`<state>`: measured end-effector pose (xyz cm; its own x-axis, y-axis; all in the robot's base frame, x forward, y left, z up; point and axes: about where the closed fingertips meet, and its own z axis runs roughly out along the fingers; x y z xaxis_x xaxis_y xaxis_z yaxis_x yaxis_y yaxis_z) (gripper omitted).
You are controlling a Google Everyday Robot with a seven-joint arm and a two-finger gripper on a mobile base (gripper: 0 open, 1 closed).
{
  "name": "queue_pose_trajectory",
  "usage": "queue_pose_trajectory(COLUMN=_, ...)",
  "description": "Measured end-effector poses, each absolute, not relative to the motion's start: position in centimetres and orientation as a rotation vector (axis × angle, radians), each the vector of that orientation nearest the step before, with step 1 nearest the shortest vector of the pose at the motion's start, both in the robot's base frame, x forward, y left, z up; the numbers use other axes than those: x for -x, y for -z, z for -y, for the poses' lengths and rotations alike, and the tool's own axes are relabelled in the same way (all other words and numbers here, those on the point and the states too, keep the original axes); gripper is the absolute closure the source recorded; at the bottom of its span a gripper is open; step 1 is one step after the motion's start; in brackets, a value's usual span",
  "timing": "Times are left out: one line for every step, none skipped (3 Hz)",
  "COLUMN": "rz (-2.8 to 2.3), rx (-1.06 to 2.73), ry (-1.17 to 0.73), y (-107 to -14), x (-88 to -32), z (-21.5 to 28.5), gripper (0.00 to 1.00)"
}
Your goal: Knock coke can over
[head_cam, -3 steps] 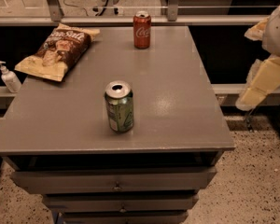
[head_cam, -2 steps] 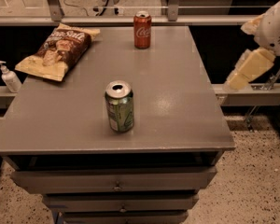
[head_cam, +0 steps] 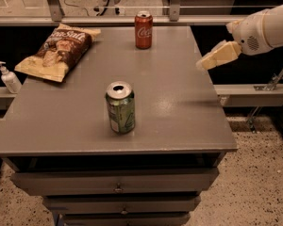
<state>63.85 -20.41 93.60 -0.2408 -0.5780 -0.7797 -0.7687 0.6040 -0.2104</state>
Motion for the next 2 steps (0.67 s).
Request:
queue_pose_trajectory(rz=-1.941, rx=1.078, ry=-0.27, y=-93.55, x=-63.71, z=20.38, gripper=0.0)
queue_pose_trajectory(rz=-1.933, rx=1.054, ry=-0.274, y=-93.51, x=-63.89, z=20.26, gripper=0.0)
